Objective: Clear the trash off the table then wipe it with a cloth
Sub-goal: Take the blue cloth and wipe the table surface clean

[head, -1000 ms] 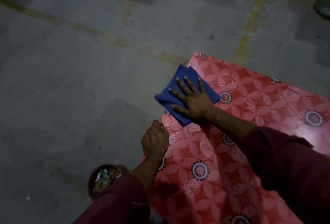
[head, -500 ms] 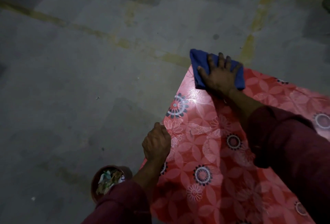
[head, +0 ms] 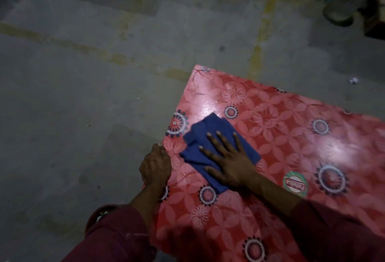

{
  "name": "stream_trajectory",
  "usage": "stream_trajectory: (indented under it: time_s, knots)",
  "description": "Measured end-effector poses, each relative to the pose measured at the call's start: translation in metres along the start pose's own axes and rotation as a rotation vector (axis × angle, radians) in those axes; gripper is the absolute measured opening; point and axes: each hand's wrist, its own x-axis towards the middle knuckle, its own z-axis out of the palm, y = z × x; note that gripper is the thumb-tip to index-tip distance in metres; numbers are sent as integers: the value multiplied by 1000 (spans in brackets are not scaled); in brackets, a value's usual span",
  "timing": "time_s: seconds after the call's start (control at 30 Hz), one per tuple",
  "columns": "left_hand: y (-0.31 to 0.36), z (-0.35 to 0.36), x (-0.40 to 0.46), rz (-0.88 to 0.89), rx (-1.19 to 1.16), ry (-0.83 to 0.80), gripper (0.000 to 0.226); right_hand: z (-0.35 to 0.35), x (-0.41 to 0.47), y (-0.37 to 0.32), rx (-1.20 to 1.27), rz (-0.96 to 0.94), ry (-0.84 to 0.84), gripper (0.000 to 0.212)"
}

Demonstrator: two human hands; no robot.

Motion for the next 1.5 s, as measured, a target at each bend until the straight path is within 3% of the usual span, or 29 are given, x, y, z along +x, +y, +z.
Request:
stream_trajectory:
  time_s: [0.07,0.2,0.3,0.4,0.5,0.67,0.77,0.83,0.9,1.0,1.1,1.23,1.3,1.4,1.5]
  knots:
    - [3,-5,-4,98,18,69,5,-8,-44,20,-31,171,-30,66]
    - [4,-7,-2,-34,-22,-283,28,-13,-101,15,4,611,-45,63]
    - [16,-26,-6,-122,-38,-313,38,-4,-111,-38,24,750,-1,63]
    - [29,-43,-1,-99,-83,-257,26,0,-104,-104,116,669,0,62]
    - [31,-47,-7,-57,-167,-185,32,4,-99,-160,212,408,-63,57]
    - [27,-73,-21,-78,-156,-171,29,6,-120,-195,384,102,-244,45]
    - [19,-97,-38,-35,-189,-174,32,-18,-131,-191,777,169,-238,71]
    - [9,-111,-51,11,-266,-173,43,-37,-134,-182,1162,393,-289,93]
    - [2,-129,-68,8,-383,-179,52,-61,-131,-170,1623,640,-228,83]
    - [-10,-148,-102,-51,-550,-246,49,-95,-124,-164,2089,979,-132,48]
    - [-13,-155,-136,-306,-747,-393,57,-127,-122,-167,2342,1059,-55,44]
    - [6,-194,-178,-648,-1080,-908,53,-156,-123,-189,2562,905,173,61]
    - [7,-208,-188,-681,-1251,-983,42,-167,-123,-205,2599,814,199,56]
    - [2,-224,-187,-720,-1452,-1089,37,-176,-123,-225,2524,898,281,62]
    - [-5,-227,-175,-516,-1446,-1185,49,-180,-130,-236,2255,1025,271,57]
